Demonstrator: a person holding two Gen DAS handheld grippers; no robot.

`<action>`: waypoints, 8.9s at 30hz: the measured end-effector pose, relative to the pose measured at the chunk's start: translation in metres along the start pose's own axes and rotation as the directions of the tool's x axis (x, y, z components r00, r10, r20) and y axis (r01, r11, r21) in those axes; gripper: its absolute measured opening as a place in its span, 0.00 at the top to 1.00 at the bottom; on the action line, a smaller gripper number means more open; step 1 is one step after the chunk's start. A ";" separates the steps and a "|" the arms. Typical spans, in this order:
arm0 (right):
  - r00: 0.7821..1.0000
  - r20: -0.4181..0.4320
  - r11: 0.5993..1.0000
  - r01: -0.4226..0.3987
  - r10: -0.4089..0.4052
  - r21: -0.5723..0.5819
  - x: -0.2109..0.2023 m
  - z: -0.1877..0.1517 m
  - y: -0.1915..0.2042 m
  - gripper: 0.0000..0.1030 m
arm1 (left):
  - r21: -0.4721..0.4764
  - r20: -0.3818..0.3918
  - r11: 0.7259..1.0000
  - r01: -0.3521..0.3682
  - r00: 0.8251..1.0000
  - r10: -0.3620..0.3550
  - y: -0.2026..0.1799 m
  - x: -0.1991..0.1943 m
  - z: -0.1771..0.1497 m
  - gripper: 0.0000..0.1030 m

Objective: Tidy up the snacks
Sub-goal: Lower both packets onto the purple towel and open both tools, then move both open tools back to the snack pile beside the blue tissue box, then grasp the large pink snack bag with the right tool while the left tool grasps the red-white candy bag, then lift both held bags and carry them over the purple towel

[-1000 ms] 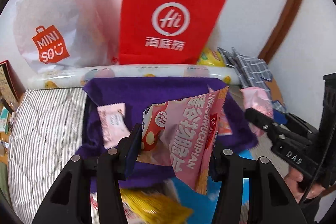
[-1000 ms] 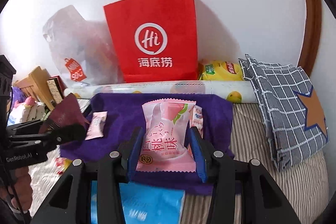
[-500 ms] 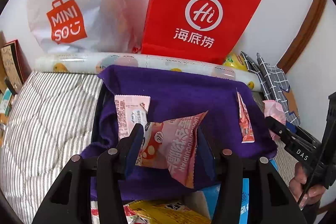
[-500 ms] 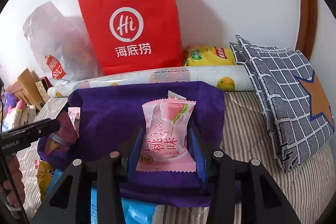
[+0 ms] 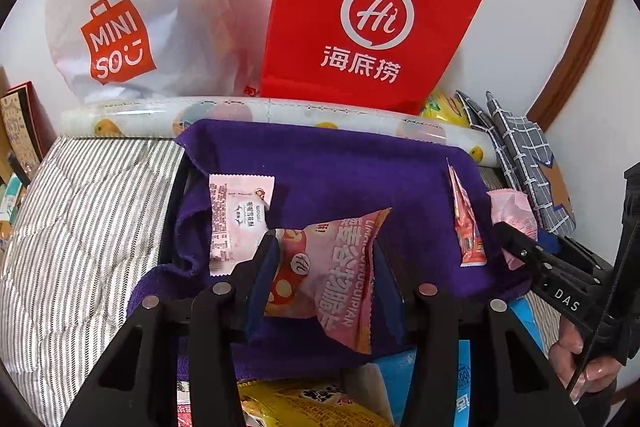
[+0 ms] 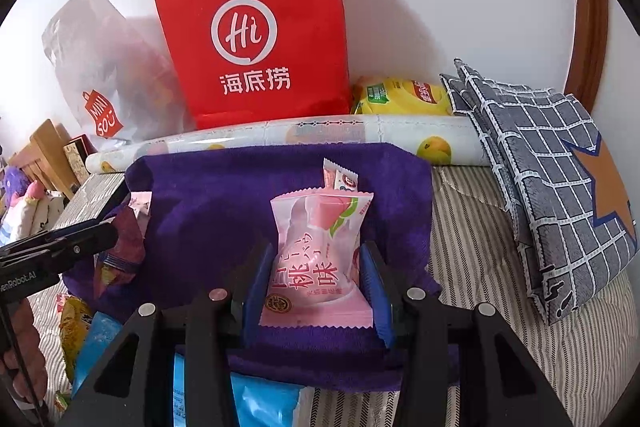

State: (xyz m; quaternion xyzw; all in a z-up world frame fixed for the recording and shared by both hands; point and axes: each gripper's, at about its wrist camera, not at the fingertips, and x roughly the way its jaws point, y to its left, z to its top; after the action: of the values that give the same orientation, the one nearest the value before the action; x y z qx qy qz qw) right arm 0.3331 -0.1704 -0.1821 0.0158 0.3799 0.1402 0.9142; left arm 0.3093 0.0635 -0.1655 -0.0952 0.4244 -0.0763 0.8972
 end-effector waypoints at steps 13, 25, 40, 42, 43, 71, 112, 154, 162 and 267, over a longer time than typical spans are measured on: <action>0.999 -0.044 1.000 0.010 -0.009 0.024 0.010 -0.001 -0.006 0.58 | -0.070 -0.026 0.996 0.053 0.998 -0.055 0.008 0.007 0.001 0.36; 0.999 -0.046 1.000 0.018 -0.017 0.018 0.011 -0.002 -0.005 0.58 | -0.072 -0.042 0.996 0.043 0.998 -0.047 0.006 0.010 0.000 0.31; 0.999 -0.037 0.999 0.022 -0.020 0.033 0.009 0.000 -0.007 0.58 | -0.069 -0.051 0.997 0.044 0.998 -0.048 0.003 0.011 -0.001 0.30; 0.999 -0.040 0.999 0.020 -0.019 0.037 0.010 0.000 -0.008 0.58 | -0.072 -0.053 0.996 0.046 0.997 -0.050 0.003 0.011 -0.001 0.30; 0.999 -0.042 0.999 0.021 -0.019 0.039 0.010 0.000 -0.009 0.57 | -0.073 -0.054 0.996 0.046 0.997 -0.050 0.003 0.012 -0.001 0.30; 0.998 0.058 0.999 0.009 -0.011 0.037 -0.012 0.005 -0.008 0.32 | -0.061 -0.013 0.996 0.059 0.998 -0.060 0.002 0.004 -0.001 0.29; 0.986 -0.155 0.995 -0.054 0.067 0.084 -0.136 -0.126 0.063 0.29 | 0.012 0.037 0.999 0.032 0.999 -0.032 0.009 -0.073 -0.039 0.29; 0.997 -0.079 0.999 -0.014 0.017 0.036 -0.153 -0.146 0.063 0.39 | -0.020 -0.119 0.997 -0.068 0.991 0.065 0.052 -0.064 -0.097 0.29; 0.998 -0.065 0.998 -0.009 0.014 0.065 -0.158 -0.151 0.039 0.39 | -0.032 -0.158 0.994 -0.108 0.982 0.102 0.045 -0.027 -0.089 0.29; 0.995 0.104 1.000 -0.011 0.009 0.016 -0.169 -0.106 0.050 0.42 | 0.097 0.012 0.993 0.061 0.998 -0.062 -0.030 -0.133 -0.104 0.50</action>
State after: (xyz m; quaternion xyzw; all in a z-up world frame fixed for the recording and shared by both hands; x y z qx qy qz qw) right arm 0.1329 -0.1765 -0.1340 0.0327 0.3331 0.1407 0.9317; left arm 0.1436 0.0525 -0.1241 -0.0654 0.4104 -0.1237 0.9011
